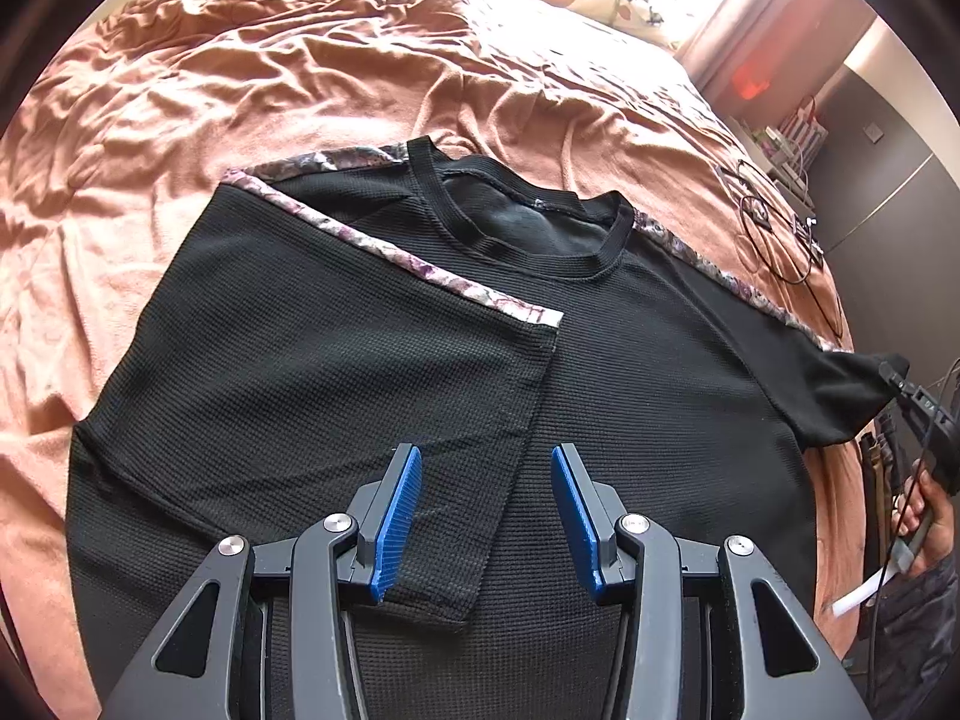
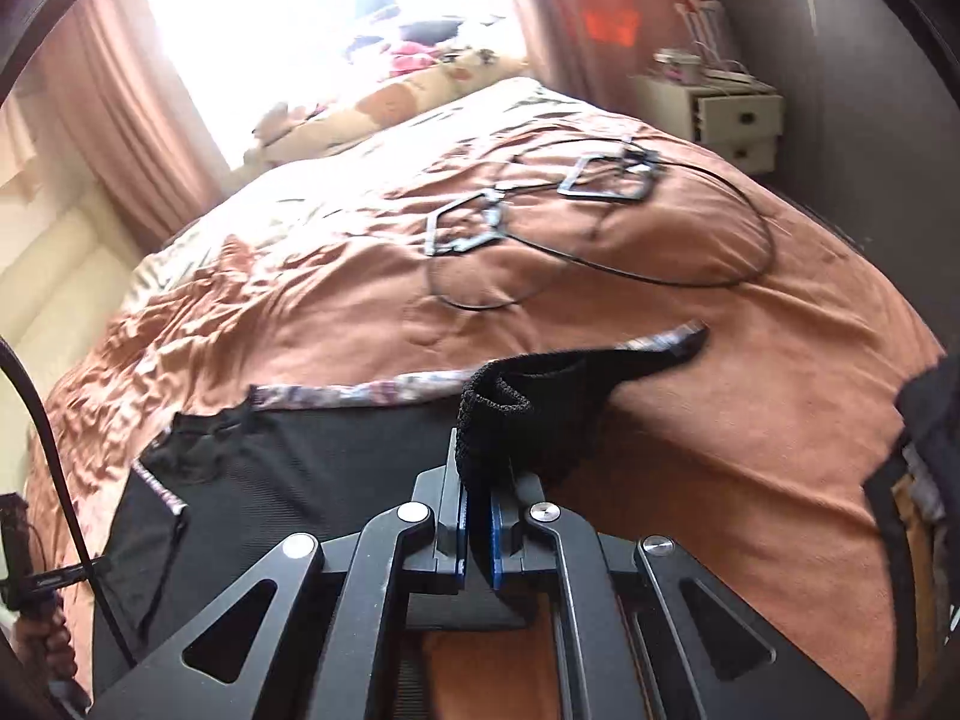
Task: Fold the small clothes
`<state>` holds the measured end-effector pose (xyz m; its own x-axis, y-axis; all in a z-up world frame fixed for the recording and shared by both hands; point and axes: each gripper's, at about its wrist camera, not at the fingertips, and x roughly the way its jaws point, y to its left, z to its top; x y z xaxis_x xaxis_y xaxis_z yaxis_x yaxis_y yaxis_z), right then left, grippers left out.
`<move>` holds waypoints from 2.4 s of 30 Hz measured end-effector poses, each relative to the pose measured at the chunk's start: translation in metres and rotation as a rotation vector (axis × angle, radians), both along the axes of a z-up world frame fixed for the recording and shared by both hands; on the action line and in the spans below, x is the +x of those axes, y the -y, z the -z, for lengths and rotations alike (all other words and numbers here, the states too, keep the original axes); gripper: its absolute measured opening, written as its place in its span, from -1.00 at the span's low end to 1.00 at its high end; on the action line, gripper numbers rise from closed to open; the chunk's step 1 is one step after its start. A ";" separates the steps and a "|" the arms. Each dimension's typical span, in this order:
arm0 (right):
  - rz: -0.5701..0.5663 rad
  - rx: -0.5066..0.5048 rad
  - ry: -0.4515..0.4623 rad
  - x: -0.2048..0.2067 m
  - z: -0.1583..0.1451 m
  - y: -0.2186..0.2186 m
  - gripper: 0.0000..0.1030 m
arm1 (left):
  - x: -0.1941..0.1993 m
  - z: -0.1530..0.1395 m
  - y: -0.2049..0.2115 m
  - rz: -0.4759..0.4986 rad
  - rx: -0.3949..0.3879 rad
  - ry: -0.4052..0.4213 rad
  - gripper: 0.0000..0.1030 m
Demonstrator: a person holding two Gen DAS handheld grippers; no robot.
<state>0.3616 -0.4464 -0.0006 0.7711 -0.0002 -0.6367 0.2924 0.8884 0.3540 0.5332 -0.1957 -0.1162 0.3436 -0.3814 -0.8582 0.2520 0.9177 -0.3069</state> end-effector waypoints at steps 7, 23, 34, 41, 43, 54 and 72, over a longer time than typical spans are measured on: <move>-0.122 0.019 0.043 0.011 -0.025 -0.030 -0.97 | -0.002 -0.006 -0.016 -0.023 -0.015 0.006 -0.08; -0.388 0.032 -0.003 0.045 -0.018 -0.098 -0.97 | -0.011 -0.016 -0.053 -0.055 -0.047 0.011 -0.08; -0.507 0.039 -0.183 0.070 0.006 -0.115 -0.74 | -0.015 -0.017 -0.057 -0.051 -0.060 0.006 -0.08; -0.403 0.107 -0.136 0.067 0.003 -0.079 0.34 | -0.016 -0.015 -0.055 -0.050 -0.064 0.001 -0.08; -0.345 0.094 -0.152 0.070 0.009 -0.066 0.34 | -0.017 -0.014 -0.055 -0.049 -0.062 -0.001 -0.08; -0.186 0.098 -0.287 0.091 0.075 -0.036 0.04 | -0.016 0.007 -0.054 -0.044 -0.059 -0.035 -0.08; -0.279 0.113 -0.224 0.129 0.047 -0.101 -0.97 | -0.016 0.020 -0.080 -0.071 -0.068 -0.056 -0.08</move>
<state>0.4907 -0.3459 -0.0476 0.5732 0.2701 -0.7736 0.1260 0.9038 0.4089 0.5172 -0.1159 -0.1358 0.3240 -0.4158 -0.8498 0.1679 0.9093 -0.3809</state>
